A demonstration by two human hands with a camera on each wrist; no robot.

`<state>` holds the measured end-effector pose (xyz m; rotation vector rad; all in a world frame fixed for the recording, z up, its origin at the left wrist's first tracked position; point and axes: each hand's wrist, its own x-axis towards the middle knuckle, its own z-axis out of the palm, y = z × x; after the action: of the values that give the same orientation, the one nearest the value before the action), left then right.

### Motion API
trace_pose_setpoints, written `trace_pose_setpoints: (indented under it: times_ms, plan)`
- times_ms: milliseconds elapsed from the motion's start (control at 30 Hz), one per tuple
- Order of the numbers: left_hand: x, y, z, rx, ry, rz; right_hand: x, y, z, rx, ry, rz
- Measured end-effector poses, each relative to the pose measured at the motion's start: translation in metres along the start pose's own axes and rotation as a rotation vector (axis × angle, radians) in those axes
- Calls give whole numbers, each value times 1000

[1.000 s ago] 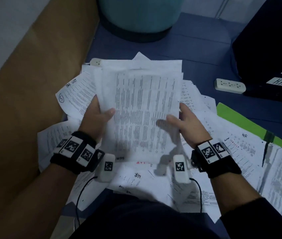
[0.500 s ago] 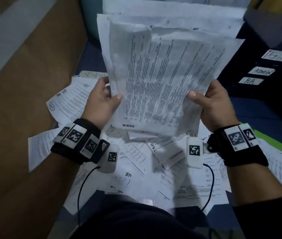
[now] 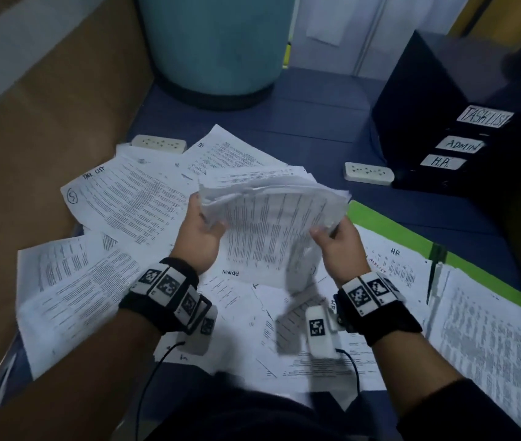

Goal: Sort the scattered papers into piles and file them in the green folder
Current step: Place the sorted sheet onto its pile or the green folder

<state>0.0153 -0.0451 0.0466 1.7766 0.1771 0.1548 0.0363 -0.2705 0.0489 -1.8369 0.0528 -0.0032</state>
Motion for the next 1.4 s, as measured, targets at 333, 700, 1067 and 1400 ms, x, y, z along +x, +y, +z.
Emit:
trace_pose_setpoints:
  times_ms: [333,700,1067,1400]
  plan:
    - [-1,33,-6,-130,82,25,3,-29,-26,206,18,-145]
    - [-18,7,19,142,76,-146,-3,15,-10,-127,-8,72]
    - [-2,48,88,-97,-21,-115,-21,13,-121,-4,53,55]
    - [-49,43,275,169,-660,-286,-78,121,-276,-122,435,435]
